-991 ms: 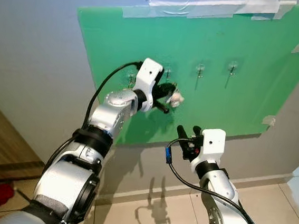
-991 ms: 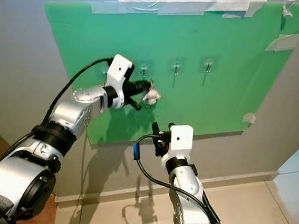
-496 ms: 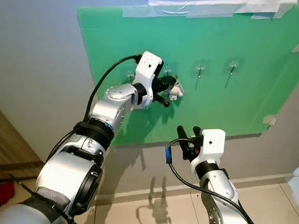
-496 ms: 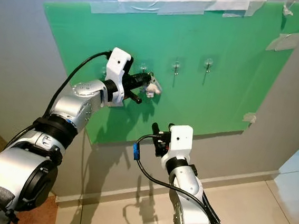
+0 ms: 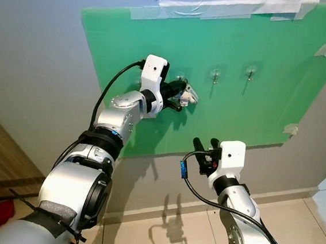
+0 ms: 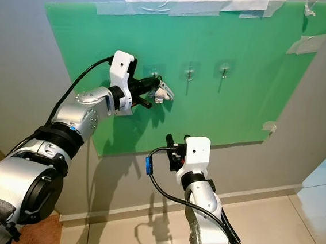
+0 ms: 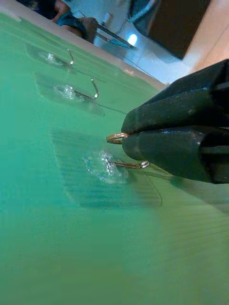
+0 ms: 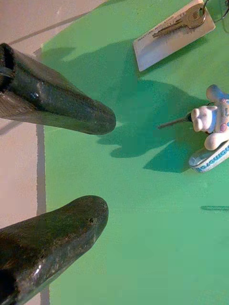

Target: Hang keys on a hook

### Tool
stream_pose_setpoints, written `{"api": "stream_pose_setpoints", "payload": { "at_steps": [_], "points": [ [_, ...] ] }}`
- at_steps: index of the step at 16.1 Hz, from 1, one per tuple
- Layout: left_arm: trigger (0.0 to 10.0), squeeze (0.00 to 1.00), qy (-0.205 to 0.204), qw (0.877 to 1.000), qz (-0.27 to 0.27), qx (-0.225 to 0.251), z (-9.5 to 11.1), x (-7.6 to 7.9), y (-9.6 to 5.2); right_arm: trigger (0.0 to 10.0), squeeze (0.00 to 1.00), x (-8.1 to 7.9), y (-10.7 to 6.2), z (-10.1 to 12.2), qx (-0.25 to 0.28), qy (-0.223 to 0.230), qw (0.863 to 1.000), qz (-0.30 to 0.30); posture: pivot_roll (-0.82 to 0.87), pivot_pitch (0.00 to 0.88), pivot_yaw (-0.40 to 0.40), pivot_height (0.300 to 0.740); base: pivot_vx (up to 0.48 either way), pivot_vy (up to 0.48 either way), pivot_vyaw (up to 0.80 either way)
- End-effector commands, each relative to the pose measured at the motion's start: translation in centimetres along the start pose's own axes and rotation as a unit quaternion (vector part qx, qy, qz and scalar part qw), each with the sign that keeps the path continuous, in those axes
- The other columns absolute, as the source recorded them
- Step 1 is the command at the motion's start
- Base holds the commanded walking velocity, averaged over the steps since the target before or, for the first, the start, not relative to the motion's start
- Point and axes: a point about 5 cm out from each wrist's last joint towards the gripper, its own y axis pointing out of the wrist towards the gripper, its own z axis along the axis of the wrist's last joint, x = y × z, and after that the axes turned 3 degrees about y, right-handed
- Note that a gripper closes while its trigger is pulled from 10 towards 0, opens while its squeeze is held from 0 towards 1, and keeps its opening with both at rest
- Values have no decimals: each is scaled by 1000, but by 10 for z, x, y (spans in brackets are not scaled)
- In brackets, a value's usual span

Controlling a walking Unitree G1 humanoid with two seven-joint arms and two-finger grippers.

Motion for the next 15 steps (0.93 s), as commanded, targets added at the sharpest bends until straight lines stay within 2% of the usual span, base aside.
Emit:
{"api": "stream_pose_setpoints", "payload": {
  "at_steps": [1,3,7,10,14,15],
  "points": [
    [0,0,-13,999,28,13,10,-9,-2,10000,0,-2,1,4,5,2,1000,4,-173,0,139,740,0,0,0],
    [0,0,-27,999,30,11,8,-9,-3,10000,0,-2,1,4,4,2,1000,5,-171,0,137,740,0,0,0],
    [0,0,8,1000,6,8,4,-1,-2,10000,0,-3,2,3,2,2,1000,7,-165,0,134,740,0,0,0],
    [0,0,-7,1000,0,8,3,2,-1,10000,0,-4,2,3,2,3,1000,8,-164,0,136,740,0,0,0],
    [0,0,21,1000,-19,8,1,10,0,10000,0,-4,1,3,1,4,1000,8,-164,0,136,740,0,0,0],
    [0,0,44,999,-17,6,2,10,-1,10000,0,-5,1,3,1,4,1000,8,-163,0,136,740,0,0,0]
  ]
}}
